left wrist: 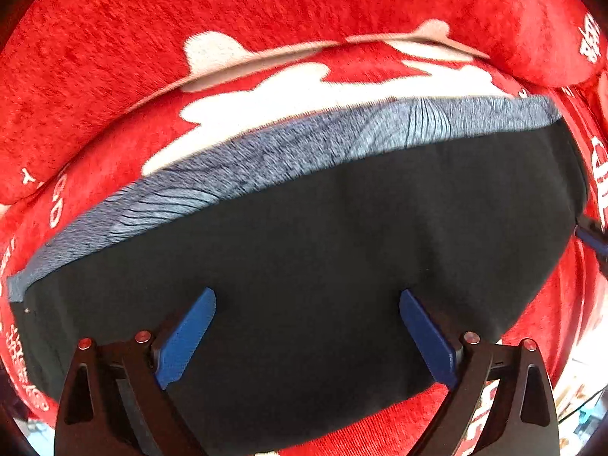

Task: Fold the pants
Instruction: 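Hold the folded edge with the right gripper while the left gripper presses the waistband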

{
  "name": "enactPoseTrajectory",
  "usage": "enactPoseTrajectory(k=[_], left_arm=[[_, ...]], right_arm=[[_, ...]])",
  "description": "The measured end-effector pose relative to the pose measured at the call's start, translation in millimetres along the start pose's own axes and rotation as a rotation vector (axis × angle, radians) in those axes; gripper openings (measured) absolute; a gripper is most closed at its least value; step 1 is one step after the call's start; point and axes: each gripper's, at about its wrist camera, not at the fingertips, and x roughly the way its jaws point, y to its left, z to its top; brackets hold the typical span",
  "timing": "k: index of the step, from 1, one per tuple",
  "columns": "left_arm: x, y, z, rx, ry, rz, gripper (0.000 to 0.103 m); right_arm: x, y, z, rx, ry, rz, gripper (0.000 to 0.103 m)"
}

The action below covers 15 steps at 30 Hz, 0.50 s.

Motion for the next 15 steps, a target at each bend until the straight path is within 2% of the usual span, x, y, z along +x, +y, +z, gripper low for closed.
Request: enactPoseTrajectory(k=[2,4,5,9,11,13,14,15], left_arm=[[-15,4,13,-0.023,-0.061,-0.013,0.099],[-22,5,29,-0.044,-0.101,-0.005,0.099],[-21,6,40,-0.059,-0.115,0.0,0.099],[4,4,75,-0.093,-0.106,0.067,0.099],[27,3,82,-0.117,-0.059,0.094,0.099],[33,9,84,-0.161,-0.079,0.073,0.103],[34,10,86,-0.161,-0.079,0.071,0.103],[34,10,87,-0.155,-0.086,0.07,0.103]], right_arm=[[-13,9,0,-0.032,-0.035,-0.028,0.02],[-25,34,3,-0.136,-0.081,0.011,0.02],[-21,51,6,-0.201,-0.07,0.041,0.02],[27,115,14,-0.385,0.026,0.099,0.02],[58,139,15,-0.443,0.07,0.099,0.02],[83,148,18,-0.466,0.102,0.063,0.02],[90,147,18,-0.47,0.1,0.038,0.016],[92,144,23,-0.468,0.077,0.059,0.012]])
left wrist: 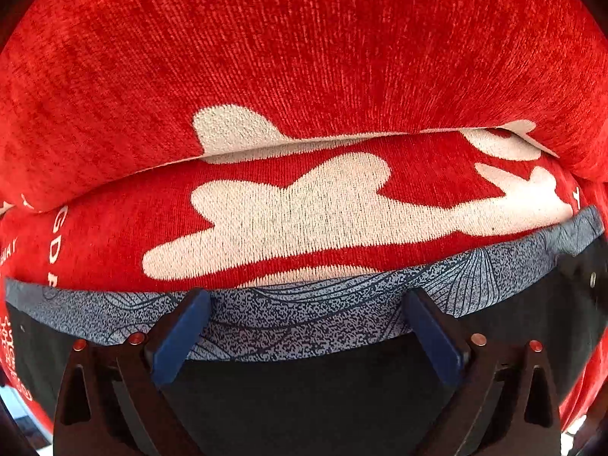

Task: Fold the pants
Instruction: 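Hold the folded edge with the right gripper while the left gripper presses the waistband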

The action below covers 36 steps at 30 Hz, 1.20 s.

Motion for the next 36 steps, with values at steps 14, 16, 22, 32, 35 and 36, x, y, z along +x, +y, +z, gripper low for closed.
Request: enactPoseTrajectory(k=[14,16,22,32,35,36], left_arm=[[-12,-6,0,0.01,0.004,0.016,0.103],[-16,-9,3,0.012,0.007,0.02,0.103],[-38,-13,4,0.022,-0.004,0.029,0.103],[-81,-28,-59,0.091,0.008,-0.04,0.103],[-65,-28,-84,0.064,0.081,-0.035,0.103],[-63,-27,-89,0.05,0.076,-0.04,0.103]], right_arm=[[-69,-36,-24,0.102,-0.038,-0.062,0.026],[-78,-41,-38,0.136,-0.031,-0.049,0.029],[-85,-55,-72,0.24,-0.011,-0.009,0.03],[-98,-106,-99,0.49,-0.077,0.068,0.032],[-97,-115,-99,0.535,-0.108,0.115,0.032],[-96,-116,-97,0.54,-0.114,0.125,0.032]])
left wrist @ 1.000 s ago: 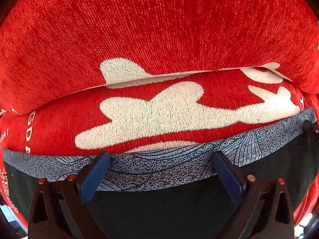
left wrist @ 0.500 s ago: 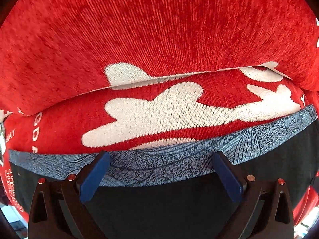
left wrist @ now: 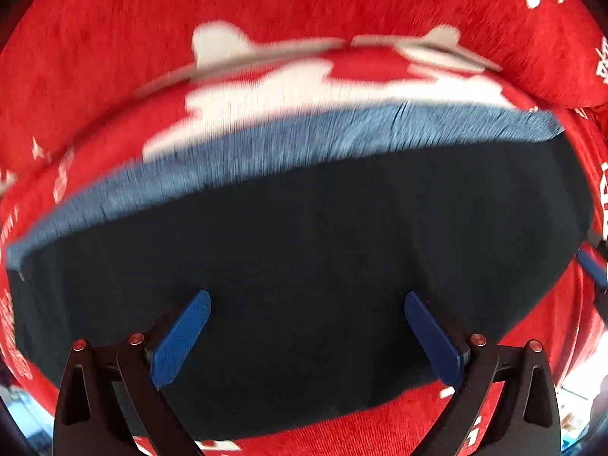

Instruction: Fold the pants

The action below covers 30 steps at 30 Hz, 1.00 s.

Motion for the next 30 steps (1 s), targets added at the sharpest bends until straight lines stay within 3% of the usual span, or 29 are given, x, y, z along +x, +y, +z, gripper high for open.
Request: enactPoseTrajectory(k=[3,4,5,11,16,21,30], left_arm=[[-5,-6,-5,0.025,-0.039,0.022,0.103],[-7,-6,-5,0.029,-0.036,0.026,0.103],[-8,-7,-5,0.028,-0.027,0.026,0.103],[-12,-12,-6,0.029,-0.014,0.017,0.103],[-11,-16,-1,0.031,-0.019,0.021,0.103],[-3,-10,-14,0.036,-0.021,0.022,0.103],[2,-14,-9,0.041,-0.021,0.024,0.103]], right_arm=[[7,2,7,0.008,-0.002,0.019,0.03],[10,3,8,0.007,0.01,0.02,0.023],[10,8,9,-0.01,0.013,0.006,0.006],[4,6,6,-0.025,0.002,-0.049,0.006],[-1,-10,2,0.035,0.008,0.011,0.012],[-2,-16,-1,0.049,0.015,0.043,0.036],[7,-24,6,0.06,-0.021,0.104,0.043]])
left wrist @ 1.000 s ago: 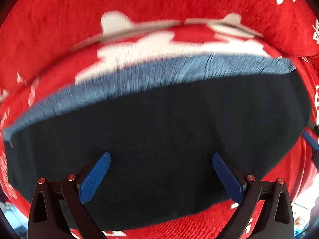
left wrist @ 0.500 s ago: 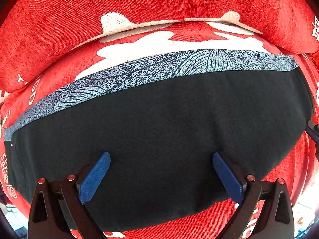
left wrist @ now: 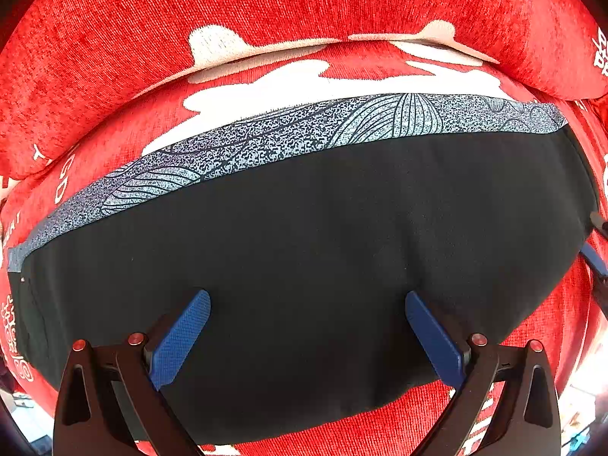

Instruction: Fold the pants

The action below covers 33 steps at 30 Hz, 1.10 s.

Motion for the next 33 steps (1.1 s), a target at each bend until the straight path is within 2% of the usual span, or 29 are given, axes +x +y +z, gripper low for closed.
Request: enactPoseTrajectory(k=[5,7,8,9,10,11,15,17,18,19,22,29,33], left_arm=[[5,2,6,0.011,-0.008,-0.003,0.103],[3,1,10,0.012,0.01,-0.015,0.1],[-1,1,13,0.008,0.017,-0.036,0.086],[-7,-1,17,0.011,0.014,-0.049,0.072],[-15,-4,23,0.023,0.007,-0.059,0.067],[-22,-10,29,0.036,-0.011,-0.069,0.066],[-32,-37,58,0.036,-0.077,-0.118,0.066],[-23,-55,70,0.033,-0.073,-0.131,0.066],[-12,-65,72,0.042,-0.043,-0.143,0.066],[0,-75,69,0.056,-0.023,-0.118,0.066],[-2,-92,58,0.133,-0.108,-0.035,0.067],[-12,-57,70,0.055,-0.055,-0.194,0.068],[-27,-17,73,-0.012,-0.076,-0.205,0.068]], right_arm=[[16,11,9,-0.048,-0.059,0.083,0.055],[23,16,11,-0.038,-0.065,0.103,0.055],[27,18,12,-0.024,-0.057,0.111,0.052],[32,21,13,-0.003,-0.028,0.11,0.033],[36,22,14,0.011,0.004,0.116,0.017],[34,23,14,0.015,0.005,0.132,0.013],[18,45,12,-0.064,0.011,0.177,0.013],[10,59,9,-0.114,0.011,0.195,0.013],[7,66,7,-0.137,0.011,0.2,0.013],[5,71,6,-0.156,0.011,0.203,0.013],[8,92,-1,-0.241,0.024,0.186,0.013],[-4,143,-26,-0.453,0.012,0.126,0.013],[-11,181,-54,-0.626,-0.001,0.053,0.013]])
